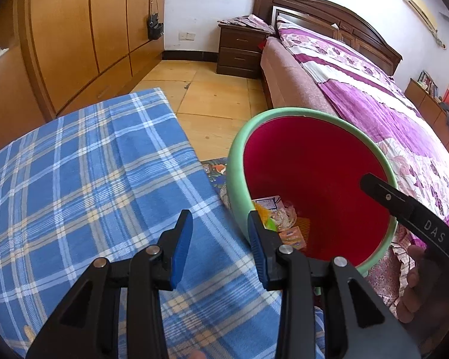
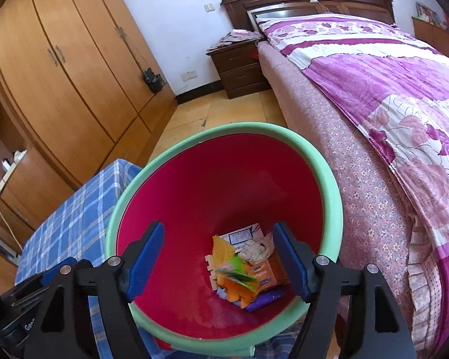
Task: Collect trash
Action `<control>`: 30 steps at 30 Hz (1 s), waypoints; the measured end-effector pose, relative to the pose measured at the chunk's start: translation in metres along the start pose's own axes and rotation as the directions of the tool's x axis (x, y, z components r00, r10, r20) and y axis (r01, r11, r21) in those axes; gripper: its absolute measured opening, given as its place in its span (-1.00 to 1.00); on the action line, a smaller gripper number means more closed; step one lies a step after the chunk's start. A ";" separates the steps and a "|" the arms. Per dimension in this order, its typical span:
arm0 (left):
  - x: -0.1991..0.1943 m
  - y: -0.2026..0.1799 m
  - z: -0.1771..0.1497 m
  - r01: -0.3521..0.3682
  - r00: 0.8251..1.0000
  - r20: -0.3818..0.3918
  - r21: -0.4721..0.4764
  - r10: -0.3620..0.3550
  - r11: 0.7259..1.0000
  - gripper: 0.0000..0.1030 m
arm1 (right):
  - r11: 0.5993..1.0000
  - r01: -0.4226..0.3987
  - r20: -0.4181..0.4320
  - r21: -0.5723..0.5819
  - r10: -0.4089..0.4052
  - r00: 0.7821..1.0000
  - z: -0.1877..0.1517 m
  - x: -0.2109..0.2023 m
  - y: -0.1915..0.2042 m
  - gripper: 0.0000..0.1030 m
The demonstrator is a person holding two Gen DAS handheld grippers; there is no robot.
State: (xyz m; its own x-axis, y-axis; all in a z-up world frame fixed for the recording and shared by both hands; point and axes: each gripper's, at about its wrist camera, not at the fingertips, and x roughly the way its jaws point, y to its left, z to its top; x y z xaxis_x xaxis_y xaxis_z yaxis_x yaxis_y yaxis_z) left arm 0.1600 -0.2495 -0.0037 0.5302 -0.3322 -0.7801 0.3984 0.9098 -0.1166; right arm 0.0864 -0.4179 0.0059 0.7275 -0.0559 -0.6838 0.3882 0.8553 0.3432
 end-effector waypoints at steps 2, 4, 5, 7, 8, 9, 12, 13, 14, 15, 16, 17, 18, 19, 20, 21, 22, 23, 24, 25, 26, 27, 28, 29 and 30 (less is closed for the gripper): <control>-0.005 0.004 -0.001 -0.003 1.000 0.003 -0.008 0.003 1.000 -0.26 | 1.000 0.000 0.002 0.000 0.000 1.000 -0.003 -0.005 0.002 0.48; -0.012 0.009 -0.003 -0.007 1.000 0.009 -0.015 0.007 1.000 -0.26 | 1.000 -0.002 0.006 0.000 0.002 1.000 -0.005 -0.011 0.006 0.48; -0.016 0.012 -0.004 -0.011 1.000 0.012 -0.018 0.012 1.000 -0.26 | 1.000 -0.004 0.010 -0.002 0.004 1.000 -0.006 -0.014 0.008 0.48; -0.024 0.017 -0.005 -0.020 1.000 0.018 -0.026 0.020 0.999 -0.26 | 1.000 -0.009 0.016 -0.010 0.009 1.000 -0.009 -0.022 0.013 0.48; -0.028 0.021 -0.007 -0.022 1.000 0.020 -0.031 0.023 0.999 -0.26 | 1.000 -0.013 0.018 -0.015 0.013 1.000 -0.010 -0.026 0.016 0.48; -0.033 0.025 -0.008 -0.026 0.999 0.023 -0.038 0.027 0.999 -0.26 | 1.000 -0.017 0.019 -0.021 0.018 1.000 -0.012 -0.029 0.020 0.48; -0.048 0.034 -0.014 -0.038 0.999 0.035 -0.054 0.040 0.998 -0.26 | 0.999 -0.030 0.030 -0.037 0.031 0.999 -0.016 -0.041 0.032 0.48; -0.053 0.038 -0.016 -0.043 0.998 0.041 -0.059 0.046 0.997 -0.26 | 0.998 -0.035 0.036 -0.043 0.036 0.999 -0.018 -0.045 0.037 0.48; -0.059 0.042 -0.018 -0.051 0.997 0.047 -0.065 0.054 0.997 -0.26 | 0.998 -0.040 0.042 -0.049 0.042 0.998 -0.020 -0.050 0.042 0.48; -0.064 0.046 -0.019 -0.056 0.997 0.052 -0.070 0.060 0.996 -0.26 | 0.997 -0.046 0.047 -0.056 0.049 0.998 -0.022 -0.054 0.046 0.48; -0.068 0.050 -0.020 -0.061 0.996 0.056 -0.076 0.065 0.995 -0.26 | 0.997 -0.053 0.052 -0.063 0.056 0.997 -0.024 -0.059 0.051 0.48; -0.073 0.053 -0.022 -0.066 0.996 0.061 -0.083 0.071 0.994 -0.26 | 0.996 -0.057 0.055 -0.068 0.060 0.997 -0.026 -0.063 0.054 0.48; -0.079 0.058 -0.024 -0.072 0.995 0.067 -0.092 0.079 0.993 -0.26 | 0.995 -0.062 0.060 -0.074 0.066 0.996 -0.028 -0.067 0.058 0.48; -0.084 0.061 -0.026 -0.077 0.994 0.072 -0.098 0.084 0.992 -0.26 | 0.995 -0.067 0.064 -0.079 0.072 0.995 -0.030 -0.072 0.062 0.48; -0.089 0.065 -0.028 -0.081 0.993 0.080 -0.104 0.090 0.991 -0.26 | 0.994 -0.072 0.069 -0.086 0.078 0.995 -0.033 -0.076 0.066 0.48; -0.096 0.069 -0.030 -0.087 0.991 0.089 -0.110 0.097 0.990 -0.26 | 0.993 -0.077 0.072 -0.093 0.084 0.994 -0.035 -0.080 0.069 0.48; -0.101 0.072 -0.032 -0.092 0.990 0.096 -0.114 0.103 0.989 -0.26 | 0.992 -0.080 0.075 -0.100 0.088 0.993 -0.037 -0.084 0.073 0.48; -0.108 0.076 -0.035 -0.100 0.988 0.107 -0.119 0.112 0.988 -0.26 | 0.991 -0.084 0.080 -0.109 0.093 0.992 -0.041 -0.089 0.078 0.48; -0.112 0.078 -0.037 -0.105 0.986 0.113 -0.123 0.119 0.987 -0.26 | 0.990 -0.087 0.082 -0.114 0.096 0.992 -0.043 -0.091 0.082 0.48; -0.118 0.081 -0.039 -0.112 0.984 0.122 -0.127 0.128 0.986 -0.26 | 0.989 -0.090 0.083 -0.119 0.100 0.992 -0.046 -0.095 0.085 0.48; -0.123 0.084 -0.042 -0.118 0.982 0.131 -0.130 0.135 0.984 -0.26 | 0.988 -0.094 0.085 -0.122 0.105 0.991 -0.050 -0.098 0.088 0.48; -0.129 0.088 -0.046 -0.124 0.980 0.140 -0.136 0.143 0.983 -0.26 | 0.987 -0.098 0.086 -0.127 0.110 0.990 -0.054 -0.101 0.092 0.48; -0.133 0.091 -0.049 -0.127 0.978 0.147 -0.140 0.148 0.982 -0.26 | 0.986 -0.100 0.086 -0.132 0.112 0.990 -0.057 -0.103 0.095 0.48; -0.137 0.094 -0.052 -0.131 0.976 0.153 -0.146 0.153 0.981 -0.26 | 0.985 -0.103 0.085 -0.141 0.116 0.990 -0.061 -0.106 0.099 0.48; -0.142 0.098 -0.056 -0.138 0.974 0.160 -0.152 0.162 0.979 -0.26 | 0.983 -0.105 0.084 -0.148 0.118 0.989 -0.066 -0.108 0.101 0.48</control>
State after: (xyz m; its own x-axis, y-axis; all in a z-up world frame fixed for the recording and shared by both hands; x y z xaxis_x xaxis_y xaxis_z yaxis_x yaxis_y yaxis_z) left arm 0.0814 -0.0990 0.0613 0.7004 -0.2159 -0.6803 0.2029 0.9741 -0.1003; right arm 0.0098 -0.2917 0.0724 0.8135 0.0023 -0.5816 0.2221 0.9230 0.3141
